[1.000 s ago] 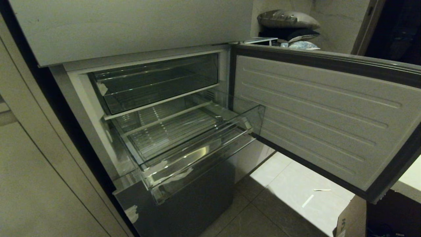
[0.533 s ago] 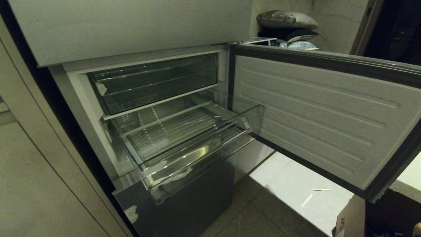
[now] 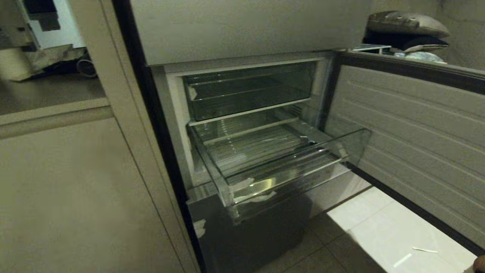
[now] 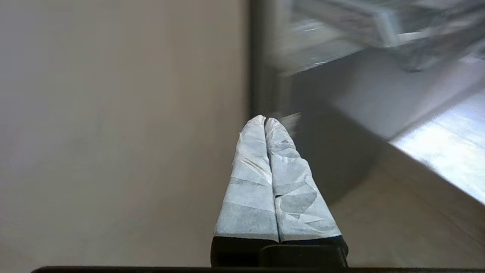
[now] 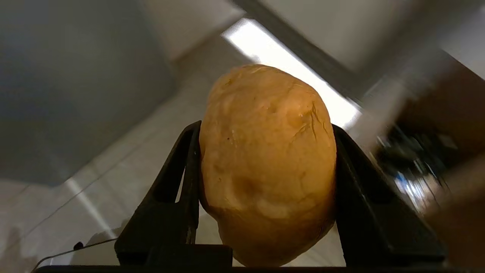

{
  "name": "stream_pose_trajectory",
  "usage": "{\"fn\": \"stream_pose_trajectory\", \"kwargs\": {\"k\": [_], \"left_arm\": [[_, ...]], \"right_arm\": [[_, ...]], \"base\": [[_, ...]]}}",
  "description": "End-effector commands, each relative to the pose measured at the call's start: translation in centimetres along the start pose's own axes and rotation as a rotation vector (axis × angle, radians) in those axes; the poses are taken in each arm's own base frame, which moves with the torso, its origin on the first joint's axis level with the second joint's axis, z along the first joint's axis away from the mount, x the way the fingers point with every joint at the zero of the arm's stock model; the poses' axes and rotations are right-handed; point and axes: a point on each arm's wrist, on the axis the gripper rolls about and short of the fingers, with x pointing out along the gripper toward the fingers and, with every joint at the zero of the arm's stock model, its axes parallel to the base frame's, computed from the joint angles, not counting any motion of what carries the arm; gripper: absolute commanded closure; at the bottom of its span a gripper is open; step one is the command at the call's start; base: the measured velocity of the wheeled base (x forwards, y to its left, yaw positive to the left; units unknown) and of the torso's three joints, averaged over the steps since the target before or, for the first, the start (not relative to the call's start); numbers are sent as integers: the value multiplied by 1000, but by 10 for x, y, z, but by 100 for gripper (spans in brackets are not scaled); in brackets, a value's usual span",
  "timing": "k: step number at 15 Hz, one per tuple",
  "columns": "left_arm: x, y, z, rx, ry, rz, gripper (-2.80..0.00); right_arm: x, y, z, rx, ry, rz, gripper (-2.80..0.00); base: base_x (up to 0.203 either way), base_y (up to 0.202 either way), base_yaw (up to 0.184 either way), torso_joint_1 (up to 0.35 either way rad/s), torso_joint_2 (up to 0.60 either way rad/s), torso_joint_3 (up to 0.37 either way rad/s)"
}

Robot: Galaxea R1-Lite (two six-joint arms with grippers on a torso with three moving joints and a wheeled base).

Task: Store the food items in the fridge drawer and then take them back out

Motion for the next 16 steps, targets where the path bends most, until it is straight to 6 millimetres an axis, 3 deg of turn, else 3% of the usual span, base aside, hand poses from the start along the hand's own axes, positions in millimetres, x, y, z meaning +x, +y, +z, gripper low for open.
{"fn": "stream_pose_trajectory", "kwargs": {"k": [1, 6, 9, 11, 16], "left_arm": [[0, 0, 0, 0, -1, 0, 0], [0, 0, 0, 0, 0, -1, 0], [0, 0, 0, 0, -1, 0, 0], [0, 0, 0, 0, 0, -1, 0], [0, 0, 0, 0, -1, 0, 0]], "right_arm": [[0, 2, -1, -7, 1, 15, 0], [5, 3, 47, -128, -137, 137, 0], [6, 15, 97, -137, -266, 269, 0], [5, 22, 131, -132, -343, 240, 0], [48, 55, 189, -80, -328, 394, 0]], "base": [[-1, -9, 183, -2, 6, 7], [1, -7, 144, -1, 3, 1], [0, 0, 0, 0, 0, 0], [0, 0, 0, 0, 0, 0], [0, 0, 0, 0, 0, 0]]}}
